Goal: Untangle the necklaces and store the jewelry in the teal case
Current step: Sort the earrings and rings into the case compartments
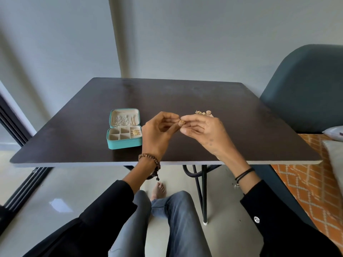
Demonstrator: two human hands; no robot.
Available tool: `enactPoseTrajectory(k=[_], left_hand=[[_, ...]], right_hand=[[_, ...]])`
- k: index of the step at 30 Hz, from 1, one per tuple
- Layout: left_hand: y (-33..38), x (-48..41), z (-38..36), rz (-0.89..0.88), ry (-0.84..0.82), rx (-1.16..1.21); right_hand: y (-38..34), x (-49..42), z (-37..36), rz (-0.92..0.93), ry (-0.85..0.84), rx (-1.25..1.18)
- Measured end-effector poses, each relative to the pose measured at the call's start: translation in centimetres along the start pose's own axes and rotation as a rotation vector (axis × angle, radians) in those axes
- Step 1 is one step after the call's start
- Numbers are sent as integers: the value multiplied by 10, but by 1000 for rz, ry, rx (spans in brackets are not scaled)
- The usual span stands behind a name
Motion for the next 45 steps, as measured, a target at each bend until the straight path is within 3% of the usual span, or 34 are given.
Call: enactPoseTrajectory(k=[14,30,45], left_hand=[[24,24,57,24,157,258],[42,22,106,-96,183,-148],[16,28,150,-3,198,-376]], right_hand=[[-42,-2,-37,93,-2,-161],[-87,-21,-77,332,-4,262],[-60,-44,-101,211,-12,317]])
Point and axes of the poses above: each hand's wrist, its own x-axis away from the middle knuckle, its own z-axis out of the back of the hand, y = z × x, the point moved 10 cm from there along -x, towards the middle knuckle, and after that the axes turned 14 degrees about x, right-handed, at the moved point
